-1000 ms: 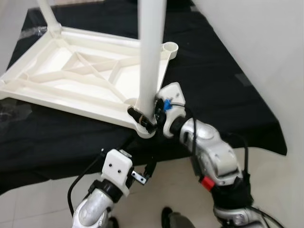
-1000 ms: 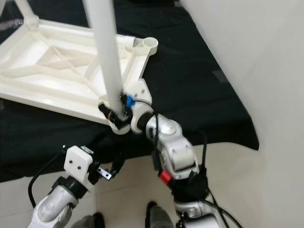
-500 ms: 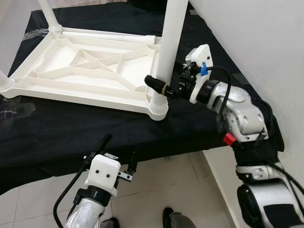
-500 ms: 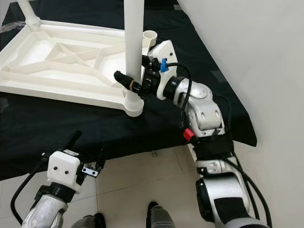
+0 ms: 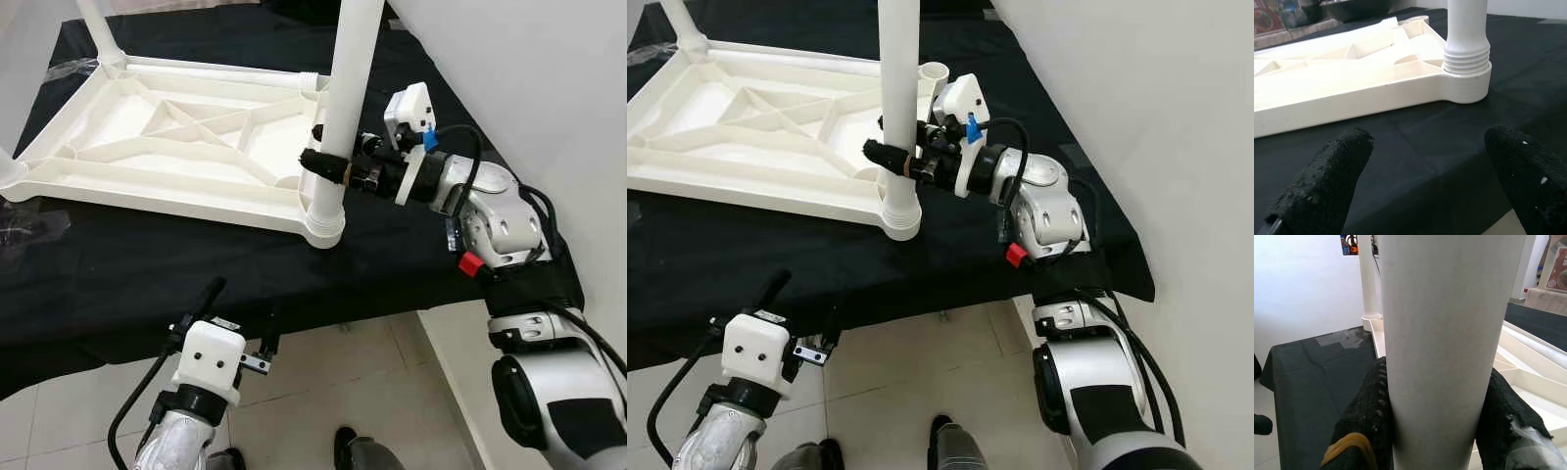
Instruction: Building children table
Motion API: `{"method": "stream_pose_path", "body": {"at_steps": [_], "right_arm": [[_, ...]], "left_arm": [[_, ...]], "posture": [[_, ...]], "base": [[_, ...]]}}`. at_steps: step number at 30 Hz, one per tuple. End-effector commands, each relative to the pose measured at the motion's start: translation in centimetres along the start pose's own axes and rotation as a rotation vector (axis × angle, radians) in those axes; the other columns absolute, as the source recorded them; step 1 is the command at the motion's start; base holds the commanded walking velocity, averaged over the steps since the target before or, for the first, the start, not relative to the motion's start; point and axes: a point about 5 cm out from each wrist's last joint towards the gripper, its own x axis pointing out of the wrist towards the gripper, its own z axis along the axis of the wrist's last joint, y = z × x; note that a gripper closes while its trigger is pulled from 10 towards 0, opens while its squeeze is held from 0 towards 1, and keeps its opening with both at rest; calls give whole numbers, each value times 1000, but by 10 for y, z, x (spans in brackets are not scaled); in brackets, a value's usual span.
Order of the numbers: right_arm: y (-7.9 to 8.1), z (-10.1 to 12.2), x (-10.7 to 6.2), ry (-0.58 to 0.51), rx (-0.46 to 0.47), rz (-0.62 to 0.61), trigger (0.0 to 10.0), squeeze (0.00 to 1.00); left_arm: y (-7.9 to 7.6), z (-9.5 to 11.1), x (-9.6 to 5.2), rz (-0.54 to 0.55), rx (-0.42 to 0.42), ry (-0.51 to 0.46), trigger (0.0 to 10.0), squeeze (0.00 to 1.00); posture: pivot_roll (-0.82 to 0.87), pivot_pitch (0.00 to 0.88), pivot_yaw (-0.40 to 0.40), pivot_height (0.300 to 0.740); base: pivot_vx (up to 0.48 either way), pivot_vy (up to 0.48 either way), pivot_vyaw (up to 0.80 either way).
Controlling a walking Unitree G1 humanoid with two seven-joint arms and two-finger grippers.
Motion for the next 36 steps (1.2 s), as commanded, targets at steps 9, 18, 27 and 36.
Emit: {"method": "stream_pose_path", "body": {"at_steps": [9, 18, 27, 36], "right_arm": [[47, -69, -16, 182, 174, -366, 0, 0], [84, -85, -39, 350, 157, -739, 0, 0], [86, -53, -4, 150, 205, -454, 10000, 0], [59, -9, -4, 10, 64, -161, 10000, 588]], "left_arm": [[2, -7, -8, -10, -8, 33, 10000, 0], [3, -11, -4, -29, -36, 42, 10000, 0], [2, -13, -2, -29, -36, 41, 10000, 0], [2, -12, 0, -34, -32, 35, 10000, 0]], "posture": [[1, 274, -64, 740], [-24, 273, -48, 740], [-16, 264, -56, 740], [3, 265, -58, 740]], "base": [[0, 0, 0], [0, 0, 0], [0, 0, 0], [0, 0, 0]]}}
